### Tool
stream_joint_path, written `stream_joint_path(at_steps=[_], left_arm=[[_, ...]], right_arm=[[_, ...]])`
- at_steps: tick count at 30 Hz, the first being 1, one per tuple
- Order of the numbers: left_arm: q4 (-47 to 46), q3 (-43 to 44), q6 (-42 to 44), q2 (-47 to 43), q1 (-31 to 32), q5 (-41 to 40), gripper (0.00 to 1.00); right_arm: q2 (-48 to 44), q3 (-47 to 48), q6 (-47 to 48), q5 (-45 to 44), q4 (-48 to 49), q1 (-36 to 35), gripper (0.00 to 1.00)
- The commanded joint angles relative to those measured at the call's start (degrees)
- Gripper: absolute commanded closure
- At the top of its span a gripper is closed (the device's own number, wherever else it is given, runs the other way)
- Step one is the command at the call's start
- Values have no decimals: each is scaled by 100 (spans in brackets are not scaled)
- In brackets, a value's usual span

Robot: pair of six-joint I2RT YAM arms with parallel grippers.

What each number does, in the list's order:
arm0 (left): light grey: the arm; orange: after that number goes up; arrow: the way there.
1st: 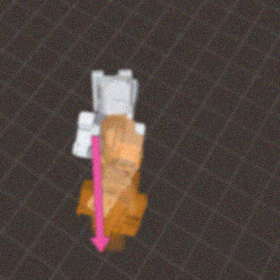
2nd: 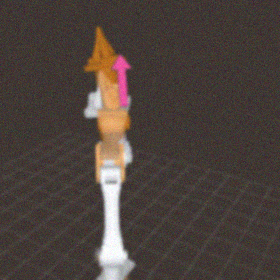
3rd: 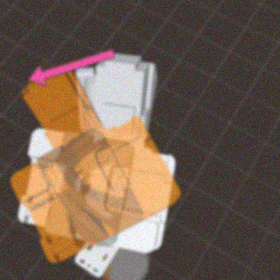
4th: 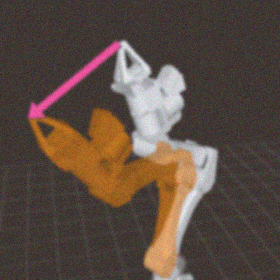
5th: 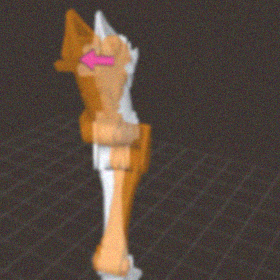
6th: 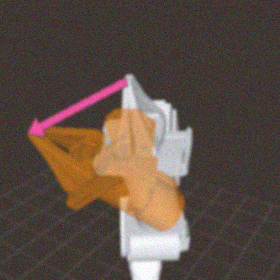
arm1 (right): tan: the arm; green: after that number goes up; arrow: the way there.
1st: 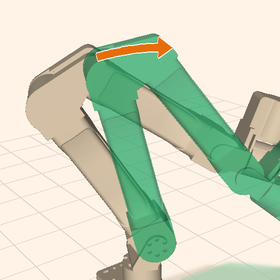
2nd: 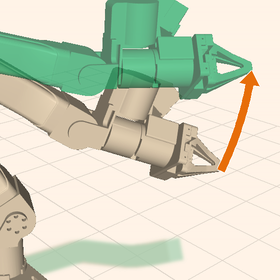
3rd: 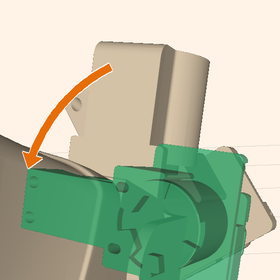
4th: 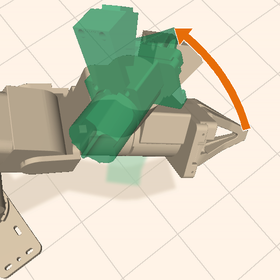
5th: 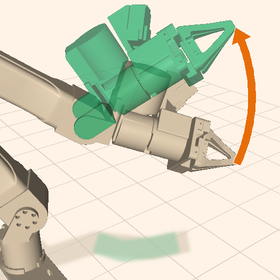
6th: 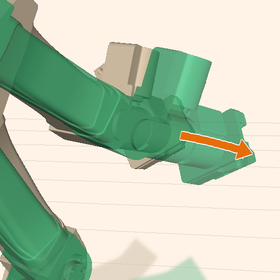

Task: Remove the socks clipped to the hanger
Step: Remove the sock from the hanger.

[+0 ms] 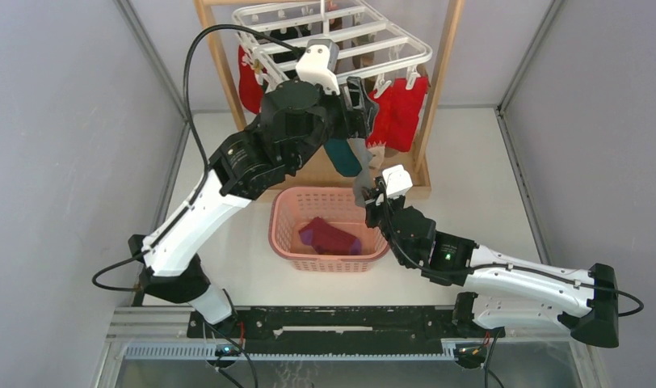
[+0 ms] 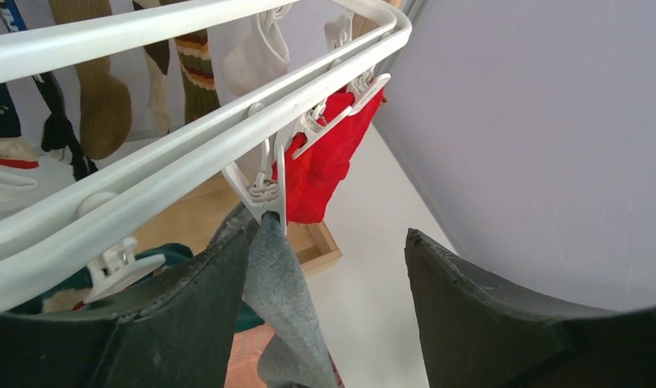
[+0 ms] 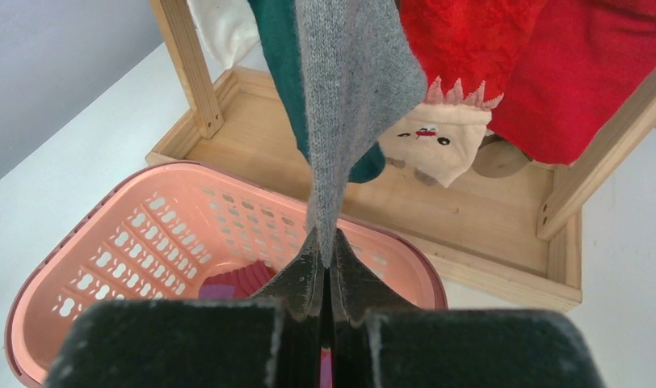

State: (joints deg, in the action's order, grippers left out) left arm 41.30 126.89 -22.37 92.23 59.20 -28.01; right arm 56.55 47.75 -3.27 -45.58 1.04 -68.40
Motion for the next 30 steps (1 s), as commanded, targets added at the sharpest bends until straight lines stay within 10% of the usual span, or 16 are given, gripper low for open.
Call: stream_joint_path(at_steps=[1,30], left_arm=[[-215,170,38,167,-196,232,26],[-980,-75,297,423,-438,-120,41]], right_arm=[[-82,235,78,-74,187,-79,100],[-55,177,63,-30,236,-100,100]])
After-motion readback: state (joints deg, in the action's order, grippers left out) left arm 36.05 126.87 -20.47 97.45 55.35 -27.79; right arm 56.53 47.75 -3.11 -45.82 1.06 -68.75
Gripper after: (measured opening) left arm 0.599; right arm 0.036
